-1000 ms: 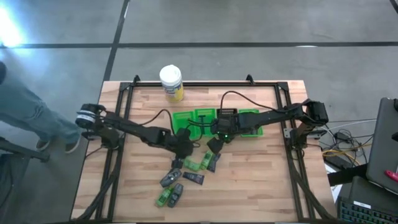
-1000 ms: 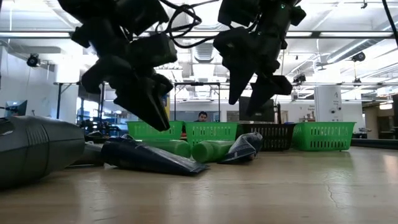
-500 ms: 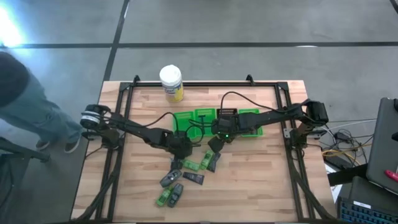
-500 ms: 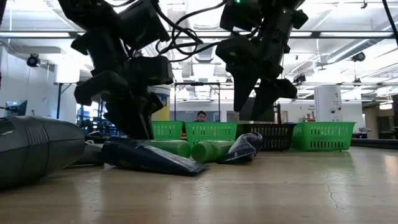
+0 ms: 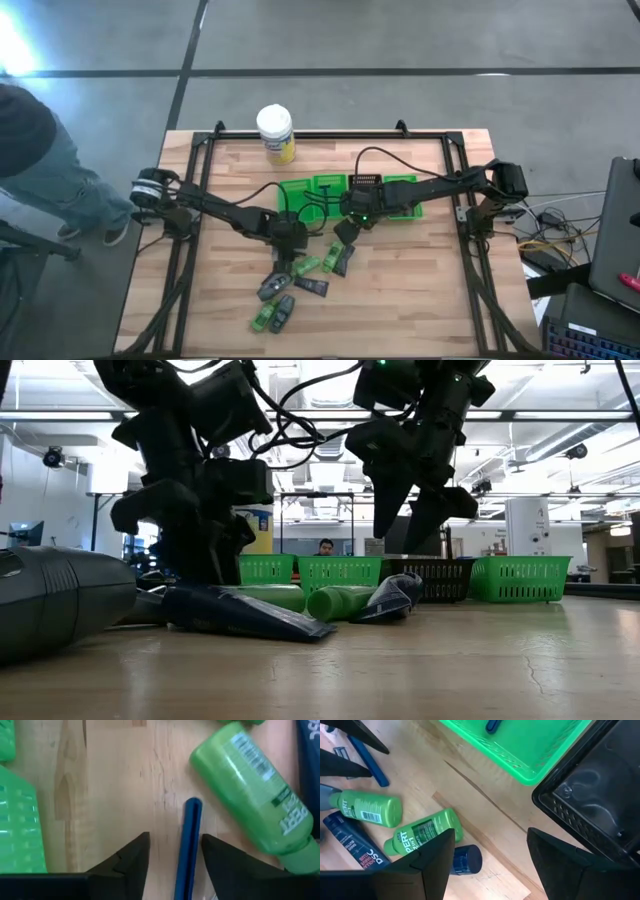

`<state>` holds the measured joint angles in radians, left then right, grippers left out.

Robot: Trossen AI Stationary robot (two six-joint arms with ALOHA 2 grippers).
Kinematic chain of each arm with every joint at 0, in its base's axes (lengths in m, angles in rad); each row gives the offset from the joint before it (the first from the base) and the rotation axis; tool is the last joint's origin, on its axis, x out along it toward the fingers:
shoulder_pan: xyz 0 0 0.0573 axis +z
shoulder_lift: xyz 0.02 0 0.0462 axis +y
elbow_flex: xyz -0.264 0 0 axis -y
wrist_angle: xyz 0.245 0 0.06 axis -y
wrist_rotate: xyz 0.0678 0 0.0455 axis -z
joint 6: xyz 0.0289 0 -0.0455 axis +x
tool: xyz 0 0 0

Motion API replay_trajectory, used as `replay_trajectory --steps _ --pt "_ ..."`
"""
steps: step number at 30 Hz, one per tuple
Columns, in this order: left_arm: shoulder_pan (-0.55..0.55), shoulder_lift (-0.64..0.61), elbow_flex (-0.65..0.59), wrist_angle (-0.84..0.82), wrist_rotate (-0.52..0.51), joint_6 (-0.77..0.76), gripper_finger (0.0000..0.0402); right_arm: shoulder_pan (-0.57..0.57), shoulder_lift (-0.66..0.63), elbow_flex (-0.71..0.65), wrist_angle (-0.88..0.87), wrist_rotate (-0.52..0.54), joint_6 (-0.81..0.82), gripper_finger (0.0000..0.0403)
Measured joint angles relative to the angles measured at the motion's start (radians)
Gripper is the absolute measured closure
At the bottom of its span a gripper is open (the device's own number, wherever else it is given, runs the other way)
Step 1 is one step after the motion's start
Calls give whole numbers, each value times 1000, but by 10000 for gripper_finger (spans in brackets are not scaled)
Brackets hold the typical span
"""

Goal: Pick & Place Travel size toiletries
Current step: Put the top razor into the middle green bin

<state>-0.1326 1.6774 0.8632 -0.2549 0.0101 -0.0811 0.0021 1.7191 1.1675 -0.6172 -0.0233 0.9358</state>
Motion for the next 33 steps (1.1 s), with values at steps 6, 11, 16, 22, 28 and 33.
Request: replay_trajectory --steps 6,11,16,22,28,33 --pt "0 8 2 -27 -3 81 216 0 0 0 2 5 0 176" --pt "-1 22 3 -23 -18 144 245 0 0 0 2 20 0 178" --pt "-2 26 3 -19 -18 190 299 0 0 0 2 25 0 166" --pt "-1 23 1 -19 -27 204 378 0 0 -1 3 27 -2 156" --pt "0 -12 6 -46 -55 204 382 0 -31 -1 10 27 -22 171" --pt "2 -122 36 -123 -144 274 383 -10 -80 -1 25 -4 -30 185"
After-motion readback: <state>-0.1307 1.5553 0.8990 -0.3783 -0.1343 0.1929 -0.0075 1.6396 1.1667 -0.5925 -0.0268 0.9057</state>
